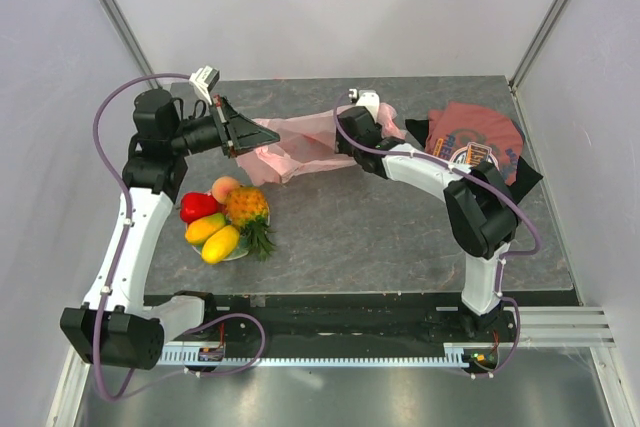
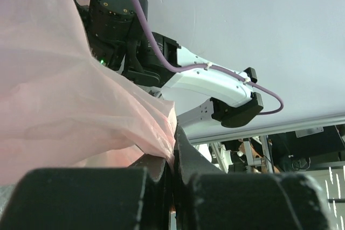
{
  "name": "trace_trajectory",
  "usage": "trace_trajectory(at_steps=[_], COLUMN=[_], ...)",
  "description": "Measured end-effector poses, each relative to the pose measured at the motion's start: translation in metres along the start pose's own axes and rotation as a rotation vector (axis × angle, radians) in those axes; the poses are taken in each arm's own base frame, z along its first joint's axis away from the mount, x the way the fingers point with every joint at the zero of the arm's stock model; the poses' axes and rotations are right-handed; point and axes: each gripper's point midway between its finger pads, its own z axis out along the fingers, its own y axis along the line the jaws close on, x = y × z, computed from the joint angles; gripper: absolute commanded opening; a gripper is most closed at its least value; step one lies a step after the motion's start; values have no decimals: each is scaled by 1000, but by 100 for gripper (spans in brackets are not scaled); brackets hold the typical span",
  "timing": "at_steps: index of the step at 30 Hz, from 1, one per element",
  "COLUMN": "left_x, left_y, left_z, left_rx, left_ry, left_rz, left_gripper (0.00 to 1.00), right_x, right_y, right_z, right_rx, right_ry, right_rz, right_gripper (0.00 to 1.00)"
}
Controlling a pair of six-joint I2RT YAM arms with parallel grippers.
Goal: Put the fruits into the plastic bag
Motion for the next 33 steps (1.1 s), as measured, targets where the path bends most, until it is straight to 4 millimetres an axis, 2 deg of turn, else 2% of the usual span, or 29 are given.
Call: trace_trajectory(at_steps=[3,9,12,13,14,15,22,23,30,33], left_x=[-2,-6,-7,-6,-6,-5,-4,-4,-4,-4], left_y=[2,16,26,31,36,41,62,65,73,74], left_z=[2,5,6,7,7,8,10,10,12,12], left_rx=[0,-27,-58,-70,-85,-99,-165,-172,-188,-192], left_ry=[2,-3,-13,-15,-16,-16,-16,-16,-9,-10], left_rz=[-5,-31,-28,-28,-31,-35,-39,-40,-49,-50], left_gripper=[1,2,2,1,2,2,2,2,2,2], right_x=[1,10,14,15,17,17,24,25,19,11], right_y=[-23,-34,-36,-36,-36,-35,-21,-18,0,11], right_z=[3,1,-1,-1,-1,-2,-3,-3,-10,-20], right_rx=[72,118,123,124,121,116,25,6,-96,-170], right_ry=[10,41,58,63,69,73,111,118,119,96], right_rz=[-23,-61,-74,-78,-81,-83,-106,-106,-101,-87], right_gripper=[40,49,59,74,81,85,92,97,98,97])
